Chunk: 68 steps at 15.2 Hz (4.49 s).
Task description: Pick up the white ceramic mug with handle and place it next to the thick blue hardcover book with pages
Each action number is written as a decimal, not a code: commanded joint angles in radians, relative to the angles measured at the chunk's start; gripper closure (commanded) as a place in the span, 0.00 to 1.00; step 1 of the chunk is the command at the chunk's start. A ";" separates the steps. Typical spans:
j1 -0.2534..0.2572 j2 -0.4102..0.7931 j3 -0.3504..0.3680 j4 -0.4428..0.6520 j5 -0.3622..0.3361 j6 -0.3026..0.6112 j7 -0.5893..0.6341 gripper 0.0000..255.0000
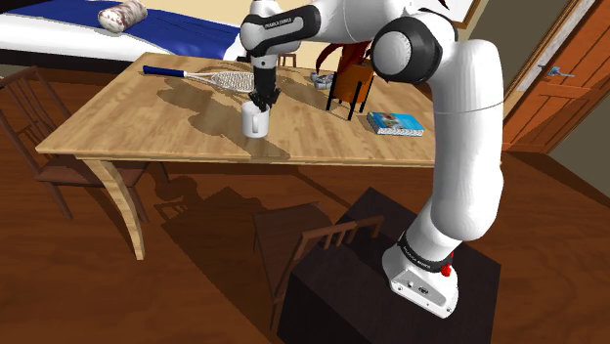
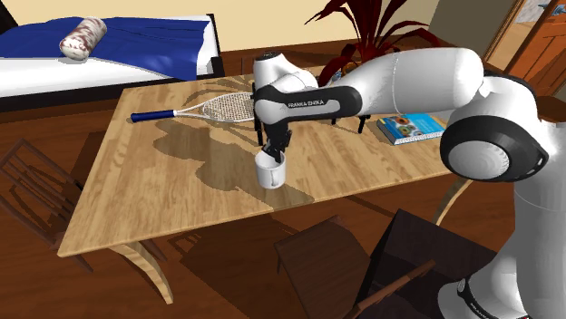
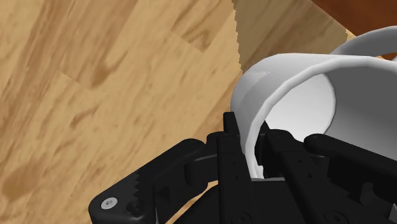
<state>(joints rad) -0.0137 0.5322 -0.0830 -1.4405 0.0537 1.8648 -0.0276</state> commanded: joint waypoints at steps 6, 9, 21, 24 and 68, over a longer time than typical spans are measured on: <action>0.000 -0.025 -0.001 0.055 -0.003 -0.080 0.002 1.00; -0.001 -0.030 -0.002 0.087 -0.003 -0.117 0.003 1.00; -0.005 -0.028 -0.002 0.252 -0.004 -0.280 0.006 1.00; -0.007 -0.019 -0.002 0.307 -0.003 -0.325 0.007 1.00; -0.316 -0.466 -0.238 -0.457 -0.083 0.001 -0.535 1.00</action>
<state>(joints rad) -0.3278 0.0618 -0.3196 -1.8869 -0.0301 1.8499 -0.5601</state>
